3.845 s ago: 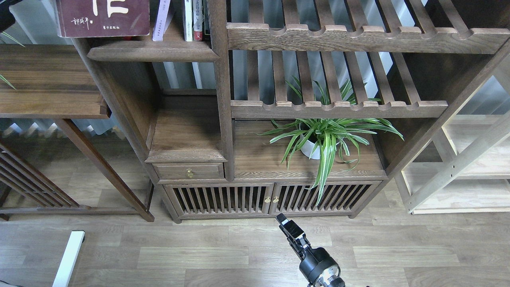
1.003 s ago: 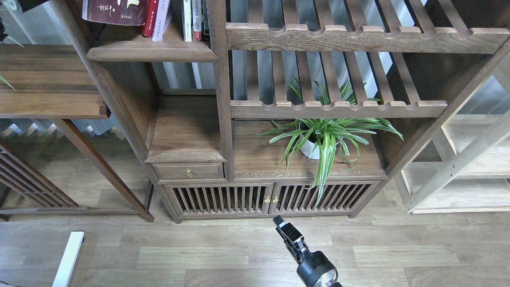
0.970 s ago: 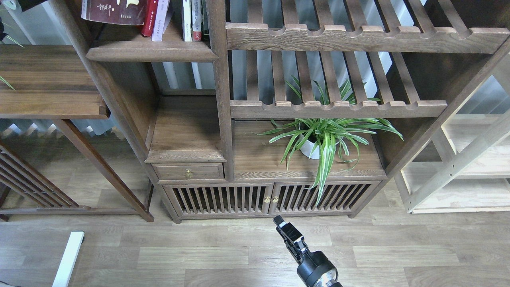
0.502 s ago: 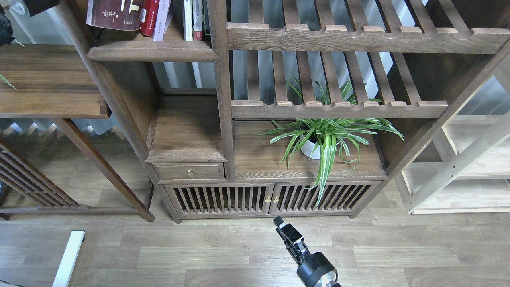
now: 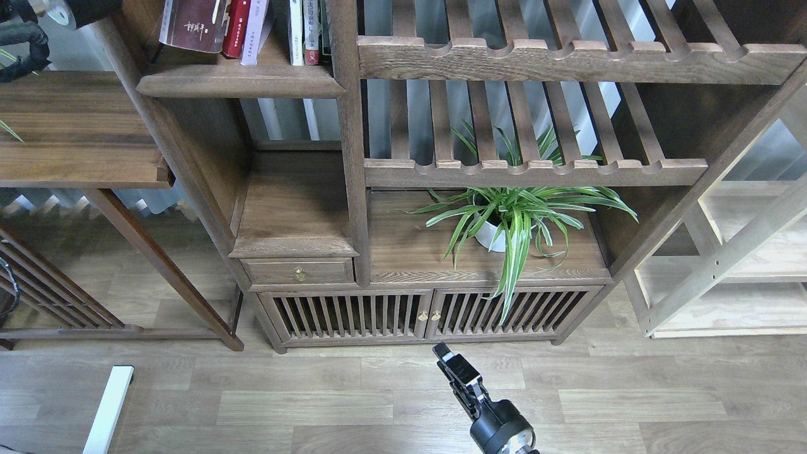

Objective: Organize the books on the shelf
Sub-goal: 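Press the red book farther into the shelf slot with the left gripper, then open the left gripper and pull it back from the shelved book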

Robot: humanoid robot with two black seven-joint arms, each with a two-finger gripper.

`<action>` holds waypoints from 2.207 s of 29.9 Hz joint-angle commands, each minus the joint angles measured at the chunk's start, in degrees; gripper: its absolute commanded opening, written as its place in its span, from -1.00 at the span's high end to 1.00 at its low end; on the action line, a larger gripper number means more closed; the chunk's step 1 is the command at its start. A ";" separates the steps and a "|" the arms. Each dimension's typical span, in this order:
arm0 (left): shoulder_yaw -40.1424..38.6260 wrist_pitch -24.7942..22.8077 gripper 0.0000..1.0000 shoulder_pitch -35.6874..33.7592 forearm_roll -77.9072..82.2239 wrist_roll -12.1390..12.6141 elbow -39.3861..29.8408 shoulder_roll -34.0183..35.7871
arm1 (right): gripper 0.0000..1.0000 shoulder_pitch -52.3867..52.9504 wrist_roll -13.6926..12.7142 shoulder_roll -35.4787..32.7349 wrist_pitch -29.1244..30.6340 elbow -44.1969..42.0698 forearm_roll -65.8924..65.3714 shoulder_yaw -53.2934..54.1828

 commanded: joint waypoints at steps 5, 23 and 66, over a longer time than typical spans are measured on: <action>0.15 0.00 0.90 0.01 -0.01 -0.30 1.65 -0.43 | 0.03 -0.15 0.00 0.00 0.00 0.15 -0.09 0.04; -0.73 0.00 -0.03 0.09 -0.36 -0.48 1.12 -0.95 | -0.08 -0.50 0.09 0.00 0.00 0.15 -0.70 0.04; -7.76 0.00 -0.20 20.83 -9.85 -0.39 -22.86 5.37 | -0.17 3.90 -0.09 0.00 0.00 3.22 -0.79 1.45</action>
